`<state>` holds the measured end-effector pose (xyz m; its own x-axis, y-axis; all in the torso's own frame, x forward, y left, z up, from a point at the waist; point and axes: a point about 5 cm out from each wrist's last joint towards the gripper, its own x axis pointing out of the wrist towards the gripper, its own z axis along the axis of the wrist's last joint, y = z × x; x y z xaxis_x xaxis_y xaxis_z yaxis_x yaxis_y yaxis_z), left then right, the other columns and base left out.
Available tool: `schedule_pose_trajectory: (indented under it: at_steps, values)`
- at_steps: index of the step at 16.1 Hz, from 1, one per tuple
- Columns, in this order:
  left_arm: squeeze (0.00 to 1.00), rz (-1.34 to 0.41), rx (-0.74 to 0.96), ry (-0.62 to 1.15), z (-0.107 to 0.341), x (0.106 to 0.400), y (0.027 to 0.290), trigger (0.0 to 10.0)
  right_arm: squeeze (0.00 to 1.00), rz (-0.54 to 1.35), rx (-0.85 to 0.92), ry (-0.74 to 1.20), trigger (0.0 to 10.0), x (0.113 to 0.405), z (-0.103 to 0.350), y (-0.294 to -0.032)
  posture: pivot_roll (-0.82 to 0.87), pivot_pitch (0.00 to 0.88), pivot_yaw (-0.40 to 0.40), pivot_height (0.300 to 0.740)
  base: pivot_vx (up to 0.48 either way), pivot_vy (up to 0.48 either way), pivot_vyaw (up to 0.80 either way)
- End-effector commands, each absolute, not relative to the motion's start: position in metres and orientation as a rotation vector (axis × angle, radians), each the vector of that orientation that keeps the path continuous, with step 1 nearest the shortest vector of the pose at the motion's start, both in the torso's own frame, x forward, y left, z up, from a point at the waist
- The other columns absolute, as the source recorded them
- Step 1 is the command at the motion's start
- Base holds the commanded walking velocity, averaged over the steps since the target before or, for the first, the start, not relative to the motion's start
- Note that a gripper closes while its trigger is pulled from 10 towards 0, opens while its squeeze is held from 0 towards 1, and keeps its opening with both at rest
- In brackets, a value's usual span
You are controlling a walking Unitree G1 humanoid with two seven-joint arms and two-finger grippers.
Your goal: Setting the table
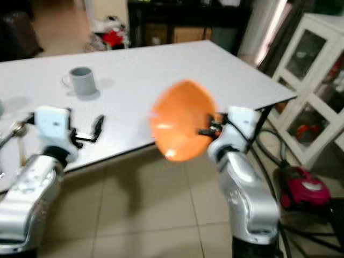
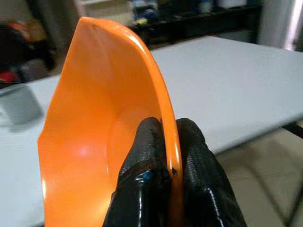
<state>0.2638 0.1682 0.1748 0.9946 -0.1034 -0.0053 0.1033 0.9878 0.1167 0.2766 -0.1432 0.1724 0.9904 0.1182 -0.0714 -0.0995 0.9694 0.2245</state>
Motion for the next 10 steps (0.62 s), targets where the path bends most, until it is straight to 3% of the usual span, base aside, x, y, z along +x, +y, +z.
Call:
schedule_pose_trajectory:
  at_steps: [1, 10]
  values:
    - [0.00, -0.134, 0.110, -0.010, 0.1769, 0.2650, 0.1600, 10.0, 0.00, 0.067, 0.211, 0.047, 10.0, 0.2766, 0.1800, -0.1554, -0.10, 0.002, -0.038, 0.740, 0.386, 0.000, 0.00]
    - [0.00, -0.138, 0.119, -0.010, 0.1765, 0.2658, 0.1595, 10.0, 0.00, 0.070, 0.203, 0.051, 10.0, 0.2779, 0.1795, -0.1550, -0.10, 0.000, -0.038, 0.740, 0.382, 0.000, 0.00]
